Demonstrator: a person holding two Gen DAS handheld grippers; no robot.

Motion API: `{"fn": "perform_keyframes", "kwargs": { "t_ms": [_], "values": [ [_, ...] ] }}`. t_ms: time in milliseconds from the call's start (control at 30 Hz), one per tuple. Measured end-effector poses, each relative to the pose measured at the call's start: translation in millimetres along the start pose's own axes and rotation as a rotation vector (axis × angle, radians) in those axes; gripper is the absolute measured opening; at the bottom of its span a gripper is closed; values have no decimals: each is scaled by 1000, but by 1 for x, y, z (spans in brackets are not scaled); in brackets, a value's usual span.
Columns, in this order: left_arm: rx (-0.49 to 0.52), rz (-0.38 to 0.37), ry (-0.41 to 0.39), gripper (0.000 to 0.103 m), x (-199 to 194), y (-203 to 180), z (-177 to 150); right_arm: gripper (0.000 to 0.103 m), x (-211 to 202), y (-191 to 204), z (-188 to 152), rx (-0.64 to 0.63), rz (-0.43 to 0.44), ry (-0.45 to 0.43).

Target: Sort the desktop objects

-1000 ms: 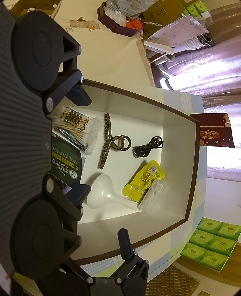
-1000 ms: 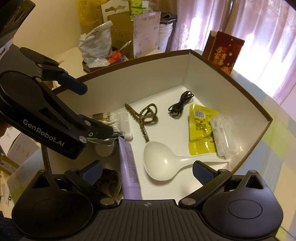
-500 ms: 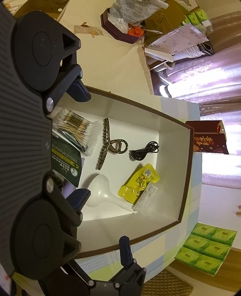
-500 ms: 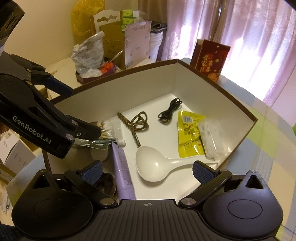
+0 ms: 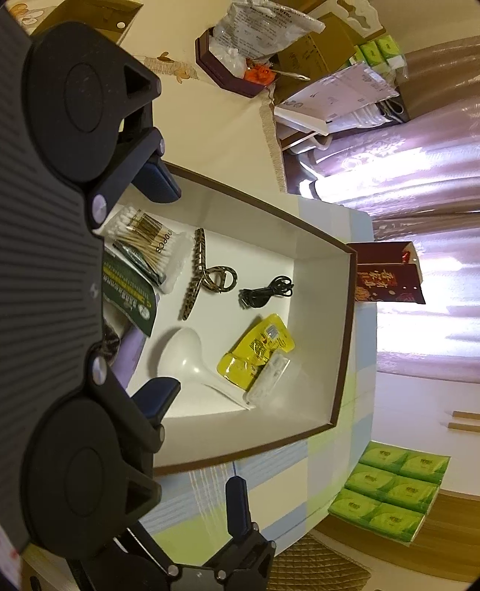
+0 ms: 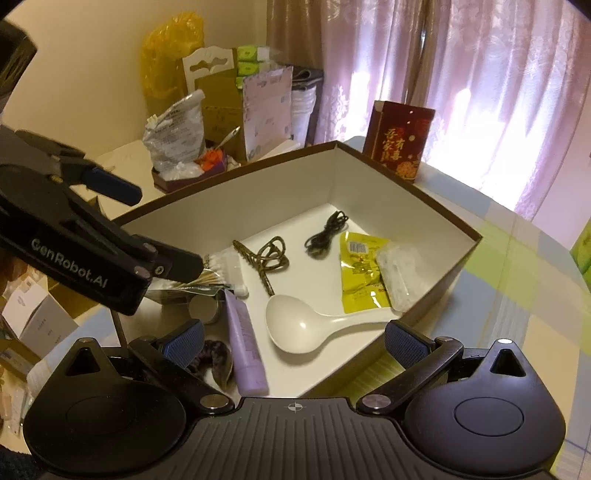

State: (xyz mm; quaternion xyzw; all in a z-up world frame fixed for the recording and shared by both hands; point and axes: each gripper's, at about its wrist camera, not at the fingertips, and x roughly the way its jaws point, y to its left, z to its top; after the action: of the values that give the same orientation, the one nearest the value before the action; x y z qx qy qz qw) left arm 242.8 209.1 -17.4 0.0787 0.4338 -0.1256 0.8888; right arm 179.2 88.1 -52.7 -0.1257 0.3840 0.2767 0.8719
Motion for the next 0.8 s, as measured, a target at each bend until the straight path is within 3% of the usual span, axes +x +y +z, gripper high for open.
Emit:
{"fn": "perform_keyframes", "kwargs": {
  "t_ms": [333, 800],
  "values": [
    [-45, 55, -31, 101, -27, -28, -14, 101, -30, -14, -17, 23, 47, -27],
    [-153, 121, -8, 102, -55, -84, -36, 101, -71, -44, -48, -7, 107, -30]
  ]
}}
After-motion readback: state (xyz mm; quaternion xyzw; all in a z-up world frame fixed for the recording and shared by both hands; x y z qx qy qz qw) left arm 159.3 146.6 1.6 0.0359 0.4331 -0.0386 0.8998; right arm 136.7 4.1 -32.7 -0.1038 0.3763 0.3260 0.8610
